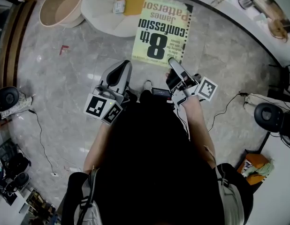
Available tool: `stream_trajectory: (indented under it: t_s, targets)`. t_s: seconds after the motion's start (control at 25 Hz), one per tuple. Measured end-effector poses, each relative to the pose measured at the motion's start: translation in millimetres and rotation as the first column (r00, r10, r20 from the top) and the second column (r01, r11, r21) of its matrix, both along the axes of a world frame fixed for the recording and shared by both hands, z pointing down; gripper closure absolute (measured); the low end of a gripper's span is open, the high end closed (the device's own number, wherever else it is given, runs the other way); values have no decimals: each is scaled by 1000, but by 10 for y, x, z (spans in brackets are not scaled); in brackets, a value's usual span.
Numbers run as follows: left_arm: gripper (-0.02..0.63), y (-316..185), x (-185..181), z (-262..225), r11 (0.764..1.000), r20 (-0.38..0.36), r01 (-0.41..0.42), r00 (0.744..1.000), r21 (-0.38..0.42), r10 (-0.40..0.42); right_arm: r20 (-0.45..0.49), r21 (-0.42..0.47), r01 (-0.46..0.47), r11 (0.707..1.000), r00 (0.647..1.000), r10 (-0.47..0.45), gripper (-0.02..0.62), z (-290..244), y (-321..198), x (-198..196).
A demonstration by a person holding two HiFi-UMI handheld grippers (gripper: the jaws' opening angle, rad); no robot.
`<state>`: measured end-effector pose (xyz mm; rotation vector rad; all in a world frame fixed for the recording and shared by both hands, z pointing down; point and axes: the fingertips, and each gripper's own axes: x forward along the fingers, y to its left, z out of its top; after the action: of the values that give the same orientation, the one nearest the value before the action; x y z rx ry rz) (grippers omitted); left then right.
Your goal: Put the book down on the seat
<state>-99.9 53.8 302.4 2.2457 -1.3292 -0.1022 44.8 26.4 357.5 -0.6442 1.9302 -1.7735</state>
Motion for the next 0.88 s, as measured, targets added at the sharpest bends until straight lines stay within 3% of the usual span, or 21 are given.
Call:
stream_trajectory:
  t_s: [0.52, 0.88]
  targets:
    - [594, 9, 35, 44, 1000, 28, 21, 999, -4, -21, 4, -7, 25, 1000, 1000, -25, 414, 31, -24, 25]
    - [594, -86, 59, 15, 999, 22, -30, 999, 44, 29, -2, 24, -2, 1000, 1000, 2, 414, -15, -9, -11]
